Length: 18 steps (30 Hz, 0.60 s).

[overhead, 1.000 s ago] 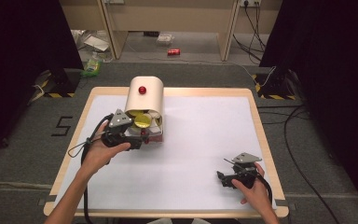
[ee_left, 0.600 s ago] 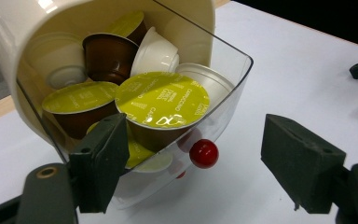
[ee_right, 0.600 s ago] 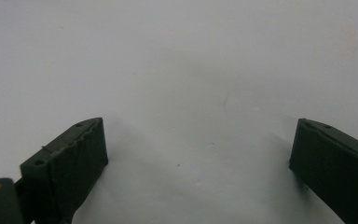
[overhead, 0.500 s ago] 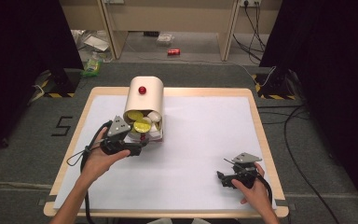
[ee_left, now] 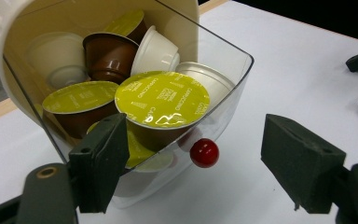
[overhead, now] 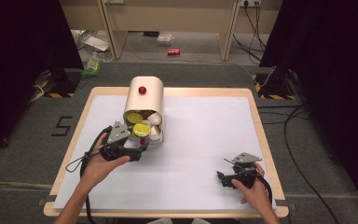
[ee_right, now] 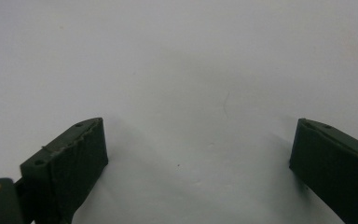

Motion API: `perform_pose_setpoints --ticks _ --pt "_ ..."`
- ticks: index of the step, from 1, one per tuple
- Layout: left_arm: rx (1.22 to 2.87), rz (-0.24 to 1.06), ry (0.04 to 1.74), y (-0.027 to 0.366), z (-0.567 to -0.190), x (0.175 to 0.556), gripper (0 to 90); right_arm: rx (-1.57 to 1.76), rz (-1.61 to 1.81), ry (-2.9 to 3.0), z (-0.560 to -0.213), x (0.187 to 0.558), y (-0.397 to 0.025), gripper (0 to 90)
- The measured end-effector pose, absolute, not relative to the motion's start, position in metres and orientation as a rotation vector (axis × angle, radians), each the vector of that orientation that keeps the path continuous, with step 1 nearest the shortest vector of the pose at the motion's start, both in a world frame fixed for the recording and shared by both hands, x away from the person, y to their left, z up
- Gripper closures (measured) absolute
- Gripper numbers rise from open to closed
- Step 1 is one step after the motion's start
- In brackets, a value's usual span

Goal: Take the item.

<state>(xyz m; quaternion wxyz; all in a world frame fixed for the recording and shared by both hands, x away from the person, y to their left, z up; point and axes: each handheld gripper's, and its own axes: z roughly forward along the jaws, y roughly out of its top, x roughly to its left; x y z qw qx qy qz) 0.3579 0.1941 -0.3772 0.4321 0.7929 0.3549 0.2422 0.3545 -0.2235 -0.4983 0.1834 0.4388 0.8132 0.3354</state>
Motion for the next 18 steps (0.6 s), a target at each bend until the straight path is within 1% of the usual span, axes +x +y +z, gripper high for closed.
perform_pose_setpoints --ticks 18 --pt "1.964 0.606 0.877 0.195 -0.383 0.345 23.4 1.237 0.946 2.294 -0.498 0.354 -0.223 4.4"
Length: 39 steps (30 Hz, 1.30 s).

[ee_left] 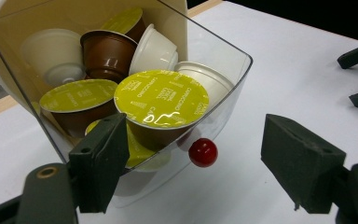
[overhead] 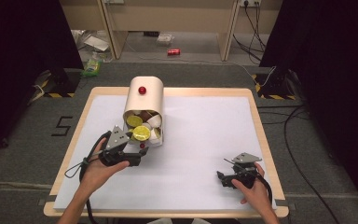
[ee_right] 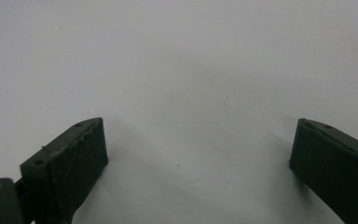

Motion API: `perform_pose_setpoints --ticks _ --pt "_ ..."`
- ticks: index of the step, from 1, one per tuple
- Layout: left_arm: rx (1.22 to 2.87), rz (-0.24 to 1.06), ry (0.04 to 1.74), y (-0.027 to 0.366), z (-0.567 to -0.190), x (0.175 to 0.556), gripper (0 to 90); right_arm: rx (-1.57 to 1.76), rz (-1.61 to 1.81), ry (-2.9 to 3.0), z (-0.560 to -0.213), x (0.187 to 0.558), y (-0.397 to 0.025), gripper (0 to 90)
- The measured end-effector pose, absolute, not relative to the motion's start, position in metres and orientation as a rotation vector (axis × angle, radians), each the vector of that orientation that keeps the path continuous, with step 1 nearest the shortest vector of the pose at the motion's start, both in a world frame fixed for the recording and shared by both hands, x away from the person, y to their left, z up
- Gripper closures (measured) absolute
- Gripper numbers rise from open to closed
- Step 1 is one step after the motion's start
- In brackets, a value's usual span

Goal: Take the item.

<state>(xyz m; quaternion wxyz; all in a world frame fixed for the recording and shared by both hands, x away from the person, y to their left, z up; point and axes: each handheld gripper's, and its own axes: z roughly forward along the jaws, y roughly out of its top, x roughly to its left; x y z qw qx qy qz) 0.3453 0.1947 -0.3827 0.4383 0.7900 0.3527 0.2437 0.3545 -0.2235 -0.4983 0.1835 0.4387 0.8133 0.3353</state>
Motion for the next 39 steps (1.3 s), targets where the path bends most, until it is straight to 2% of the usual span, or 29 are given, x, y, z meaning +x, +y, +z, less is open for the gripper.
perform_pose_setpoints --ticks 20,39 --pt "1.958 0.606 0.874 0.1937 -0.3873 0.3347 23.3 1.237 0.946 2.294 -0.4983 0.3544 -0.2234 4.4" --pt "1.939 0.588 0.883 0.1949 -0.3782 0.3412 22.0 1.238 0.946 2.294 -0.4983 0.3545 -0.2234 4.4"
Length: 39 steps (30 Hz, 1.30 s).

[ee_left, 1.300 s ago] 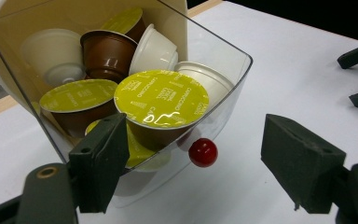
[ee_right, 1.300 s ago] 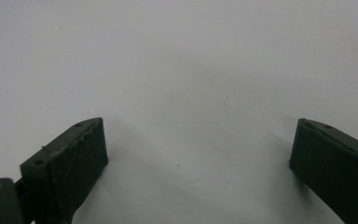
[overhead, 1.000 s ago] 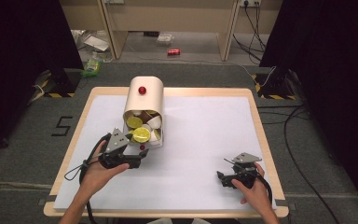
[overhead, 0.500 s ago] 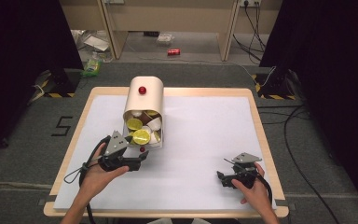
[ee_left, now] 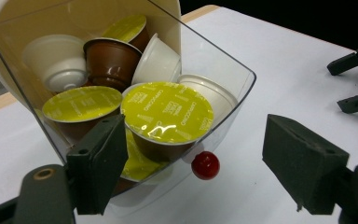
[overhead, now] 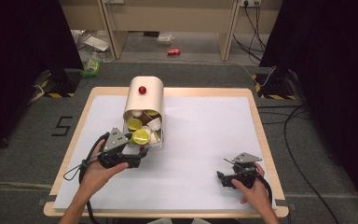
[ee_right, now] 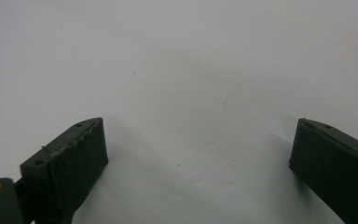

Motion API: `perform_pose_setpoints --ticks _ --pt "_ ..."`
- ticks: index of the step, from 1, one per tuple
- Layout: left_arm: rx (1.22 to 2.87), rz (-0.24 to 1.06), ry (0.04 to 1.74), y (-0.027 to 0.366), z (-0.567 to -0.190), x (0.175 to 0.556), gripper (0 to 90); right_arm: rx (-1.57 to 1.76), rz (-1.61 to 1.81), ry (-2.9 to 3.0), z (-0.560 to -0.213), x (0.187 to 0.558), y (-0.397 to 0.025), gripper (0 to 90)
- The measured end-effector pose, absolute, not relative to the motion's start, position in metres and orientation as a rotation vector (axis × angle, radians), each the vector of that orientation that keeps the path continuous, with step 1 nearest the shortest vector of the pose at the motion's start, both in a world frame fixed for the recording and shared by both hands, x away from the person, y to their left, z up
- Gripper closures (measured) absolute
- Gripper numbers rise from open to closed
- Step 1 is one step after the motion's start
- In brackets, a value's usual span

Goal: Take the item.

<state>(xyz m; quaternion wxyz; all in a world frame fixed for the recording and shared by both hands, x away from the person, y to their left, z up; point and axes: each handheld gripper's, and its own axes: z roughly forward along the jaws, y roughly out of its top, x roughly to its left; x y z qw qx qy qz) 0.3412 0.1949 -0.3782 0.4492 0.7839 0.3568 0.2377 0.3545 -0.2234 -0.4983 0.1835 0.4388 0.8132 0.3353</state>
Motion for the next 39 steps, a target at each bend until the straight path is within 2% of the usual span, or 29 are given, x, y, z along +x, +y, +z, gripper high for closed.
perform_pose_setpoints --ticks 12,39 --pt "1.936 0.579 0.9 0.196 -0.366 0.357 22.6 1.24 0.945 2.294 -0.498 0.354 -0.223 4.3" --pt "1.995 0.515 0.942 0.188 -0.368 0.38 27.3 1.241 0.945 2.294 -0.498 0.354 -0.223 4.3"
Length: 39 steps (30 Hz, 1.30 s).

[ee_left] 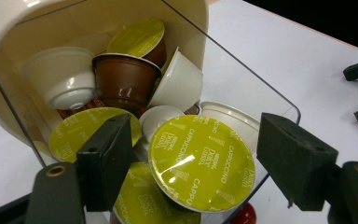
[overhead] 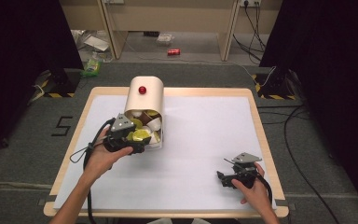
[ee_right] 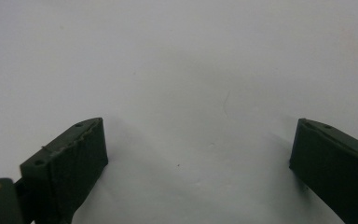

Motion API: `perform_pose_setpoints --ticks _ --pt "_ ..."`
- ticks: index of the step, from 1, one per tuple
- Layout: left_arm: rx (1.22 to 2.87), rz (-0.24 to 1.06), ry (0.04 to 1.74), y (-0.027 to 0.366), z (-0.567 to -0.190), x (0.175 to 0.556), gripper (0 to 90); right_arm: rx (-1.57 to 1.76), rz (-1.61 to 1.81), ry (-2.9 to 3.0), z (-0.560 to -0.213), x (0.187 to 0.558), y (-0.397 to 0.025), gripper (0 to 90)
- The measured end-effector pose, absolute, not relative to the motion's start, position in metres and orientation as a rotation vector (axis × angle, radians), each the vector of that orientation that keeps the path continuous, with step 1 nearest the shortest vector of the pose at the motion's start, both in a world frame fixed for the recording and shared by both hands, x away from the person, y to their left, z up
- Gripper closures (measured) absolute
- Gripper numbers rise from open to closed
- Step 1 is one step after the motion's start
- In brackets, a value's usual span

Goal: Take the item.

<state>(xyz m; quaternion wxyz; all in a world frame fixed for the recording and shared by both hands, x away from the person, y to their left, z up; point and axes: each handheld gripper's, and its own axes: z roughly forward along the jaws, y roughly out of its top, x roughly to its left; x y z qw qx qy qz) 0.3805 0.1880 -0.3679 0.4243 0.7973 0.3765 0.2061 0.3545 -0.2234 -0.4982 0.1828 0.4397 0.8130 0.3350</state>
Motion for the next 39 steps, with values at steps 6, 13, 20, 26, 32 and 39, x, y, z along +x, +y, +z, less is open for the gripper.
perform_pose_setpoints --ticks 6,13,20,26,32,39 --pt "2.01 0.506 0.948 0.1875 -0.3699 0.3849 28.4 1.24 0.945 2.294 -0.4982 0.3545 -0.2234 4.3" --pt "2.011 0.473 0.95 0.1872 -0.3712 0.3877 32.8 1.241 0.945 2.294 -0.4982 0.3545 -0.2234 4.3" --pt "2.021 0.468 0.941 0.1868 -0.3714 0.3866 41.1 1.238 0.946 2.294 -0.4983 0.3546 -0.2234 4.3" --pt "2.026 0.48 0.934 0.1865 -0.3704 0.3856 41.9 1.238 0.946 2.294 -0.4983 0.3546 -0.2235 4.3" --pt "2.019 0.481 0.93 0.1875 -0.3687 0.3849 42.2 1.238 0.946 2.294 -0.4983 0.3546 -0.2235 4.3" --pt "1.998 0.482 0.925 0.1894 -0.363 0.3845 42.2 1.241 0.946 2.294 -0.4982 0.3545 -0.2234 4.3"
